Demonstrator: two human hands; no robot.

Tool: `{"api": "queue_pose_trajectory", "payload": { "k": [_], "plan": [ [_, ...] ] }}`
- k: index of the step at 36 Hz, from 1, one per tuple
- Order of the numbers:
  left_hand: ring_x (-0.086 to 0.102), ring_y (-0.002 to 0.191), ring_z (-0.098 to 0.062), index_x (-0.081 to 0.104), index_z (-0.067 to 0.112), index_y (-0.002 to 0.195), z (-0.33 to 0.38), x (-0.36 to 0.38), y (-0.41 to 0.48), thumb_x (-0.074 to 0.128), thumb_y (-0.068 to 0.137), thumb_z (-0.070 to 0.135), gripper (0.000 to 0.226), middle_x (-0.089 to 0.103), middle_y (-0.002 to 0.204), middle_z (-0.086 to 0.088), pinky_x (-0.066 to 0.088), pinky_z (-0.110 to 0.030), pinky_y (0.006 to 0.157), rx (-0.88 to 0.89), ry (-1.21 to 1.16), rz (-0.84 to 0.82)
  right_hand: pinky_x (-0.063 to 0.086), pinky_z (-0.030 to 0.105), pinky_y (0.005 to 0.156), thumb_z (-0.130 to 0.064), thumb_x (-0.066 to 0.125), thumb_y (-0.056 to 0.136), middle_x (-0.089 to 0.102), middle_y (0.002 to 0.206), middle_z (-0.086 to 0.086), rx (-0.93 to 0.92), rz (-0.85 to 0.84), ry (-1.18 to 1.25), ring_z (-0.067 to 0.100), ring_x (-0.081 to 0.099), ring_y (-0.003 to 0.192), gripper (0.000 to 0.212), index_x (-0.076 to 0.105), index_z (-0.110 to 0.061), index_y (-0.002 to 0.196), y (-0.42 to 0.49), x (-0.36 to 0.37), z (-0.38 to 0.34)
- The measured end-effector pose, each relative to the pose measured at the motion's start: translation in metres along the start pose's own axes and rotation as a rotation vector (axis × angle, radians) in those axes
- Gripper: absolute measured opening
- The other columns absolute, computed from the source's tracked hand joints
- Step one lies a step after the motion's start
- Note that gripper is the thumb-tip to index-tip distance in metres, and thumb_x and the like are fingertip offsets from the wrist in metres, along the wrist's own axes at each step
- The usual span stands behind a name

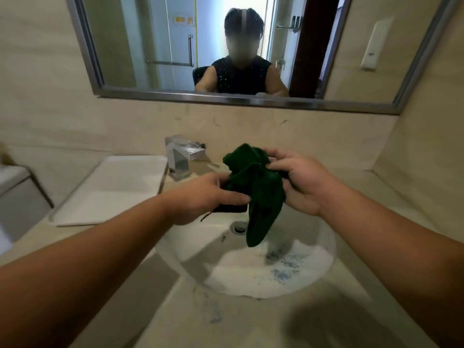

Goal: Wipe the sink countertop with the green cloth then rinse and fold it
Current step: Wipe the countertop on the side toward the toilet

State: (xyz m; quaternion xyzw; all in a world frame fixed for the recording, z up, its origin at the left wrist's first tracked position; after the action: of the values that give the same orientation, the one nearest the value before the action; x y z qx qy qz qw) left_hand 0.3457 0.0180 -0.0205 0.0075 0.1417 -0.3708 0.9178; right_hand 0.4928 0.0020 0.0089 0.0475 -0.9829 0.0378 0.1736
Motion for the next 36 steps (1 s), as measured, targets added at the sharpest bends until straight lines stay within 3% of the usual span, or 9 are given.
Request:
{"api": "queue_pose_trajectory", "payload": {
  "k": [3, 7, 12, 16, 19, 22, 27, 30, 36],
  "plan": [
    [0.075, 0.114, -0.034, 0.075, 0.010, 0.120, 0.008, 0.004, -0.008, 0.066, 0.101, 0.007, 0.022, 0.079, 0.119, -0.017, 0.055, -0.055, 0.109, -0.019, -0.123, 0.062, 0.059, 0.057, 0.095, -0.002, 0.044, 0.099, 0.071, 0.125, 0.025, 0.030, 0.039, -0.032, 0.040, 0.073, 0.110, 0.041, 0.067, -0.016, 0.129, -0.015, -0.001, -0.004],
    [0.074, 0.118, -0.034, 0.076, 0.012, 0.125, 0.019, 0.020, -0.021, 0.056, 0.103, 0.014, 0.030, 0.077, 0.125, -0.018, 0.062, -0.049, 0.098, -0.043, -0.315, 0.059, 0.065, 0.038, 0.068, -0.012, 0.053, 0.103, 0.057, 0.134, 0.019, 0.061, 0.019, -0.199, 0.026, 0.079, 0.089, 0.042, 0.063, -0.036, 0.136, -0.039, 0.003, -0.002],
    [0.079, 0.102, -0.031, 0.071, 0.002, 0.126, 0.025, 0.035, -0.034, 0.048, 0.108, 0.016, 0.033, 0.079, 0.117, -0.022, 0.069, -0.041, 0.075, -0.129, -0.563, 0.131, 0.061, 0.046, 0.093, -0.023, 0.072, 0.096, 0.073, 0.128, 0.009, 0.127, -0.173, -0.392, 0.031, 0.074, 0.111, 0.057, 0.055, -0.055, 0.140, -0.064, 0.016, 0.012],
    [0.075, 0.059, -0.021, 0.069, -0.002, 0.112, 0.035, 0.037, -0.040, 0.046, 0.109, 0.014, 0.028, 0.079, 0.083, -0.015, 0.058, -0.024, 0.046, -0.120, -0.624, 0.179, 0.059, 0.047, 0.098, -0.012, 0.079, 0.089, 0.073, 0.128, 0.011, 0.115, -0.243, -0.522, 0.031, 0.072, 0.116, 0.054, 0.064, -0.032, 0.137, -0.082, 0.019, 0.015],
    [0.074, 0.065, -0.020, 0.070, 0.000, 0.111, 0.035, 0.038, -0.044, 0.051, 0.107, 0.015, 0.024, 0.077, 0.085, -0.013, 0.060, -0.027, 0.052, -0.123, -0.503, 0.214, 0.056, 0.048, 0.102, -0.014, 0.082, 0.086, 0.076, 0.122, 0.012, 0.096, -0.211, -0.663, 0.030, 0.072, 0.114, 0.041, 0.072, -0.019, 0.126, -0.089, 0.015, 0.005],
    [0.078, 0.082, -0.025, 0.066, 0.003, 0.121, 0.038, 0.039, -0.046, 0.068, 0.101, 0.019, 0.026, 0.076, 0.104, -0.015, 0.063, -0.032, 0.066, -0.084, -0.329, 0.216, 0.061, 0.043, 0.095, -0.024, 0.083, 0.086, 0.081, 0.106, 0.003, 0.047, -0.133, -0.861, 0.021, 0.077, 0.100, 0.025, 0.078, -0.027, 0.110, -0.090, 0.013, -0.008],
    [0.075, 0.115, -0.026, 0.053, 0.035, 0.143, 0.050, 0.072, -0.061, 0.097, 0.073, 0.037, 0.083, 0.076, 0.125, 0.000, 0.061, -0.048, 0.100, 0.018, 0.013, -0.021, 0.066, 0.043, 0.078, -0.049, 0.069, 0.092, 0.081, 0.090, -0.001, -0.040, 0.019, -0.938, 0.019, 0.079, 0.082, 0.020, 0.077, -0.033, 0.100, -0.100, 0.013, -0.022],
    [0.077, 0.111, -0.021, 0.056, 0.039, 0.138, 0.050, 0.082, -0.069, 0.099, 0.067, 0.040, 0.083, 0.078, 0.118, 0.004, 0.061, -0.046, 0.101, 0.013, 0.074, 0.000, 0.065, 0.051, 0.082, -0.059, 0.061, 0.095, 0.081, 0.089, 0.004, -0.014, 0.068, -0.869, 0.026, 0.079, 0.083, 0.039, 0.075, -0.024, 0.104, -0.107, 0.011, -0.019],
    [0.081, 0.091, -0.033, 0.062, 0.017, 0.120, 0.055, 0.071, -0.095, 0.089, 0.079, 0.015, 0.049, 0.080, 0.104, -0.012, 0.064, -0.058, 0.089, 0.057, 0.197, 0.154, 0.063, 0.040, 0.062, -0.065, 0.050, 0.099, 0.080, 0.088, 0.008, 0.028, -0.064, -0.837, 0.034, 0.078, 0.078, 0.044, 0.072, -0.028, 0.113, -0.126, 0.018, -0.005]
  ]
}}
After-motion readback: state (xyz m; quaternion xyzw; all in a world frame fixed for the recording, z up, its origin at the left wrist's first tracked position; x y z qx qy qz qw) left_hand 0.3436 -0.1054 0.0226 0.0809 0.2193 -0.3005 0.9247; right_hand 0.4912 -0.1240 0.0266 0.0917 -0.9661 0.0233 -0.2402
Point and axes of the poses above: each hand's wrist, its own y-axis towards the middle knuckle, its own x-axis out of the palm, z = x × y, the point moved 10 cm from there along y, towards the middle knuckle
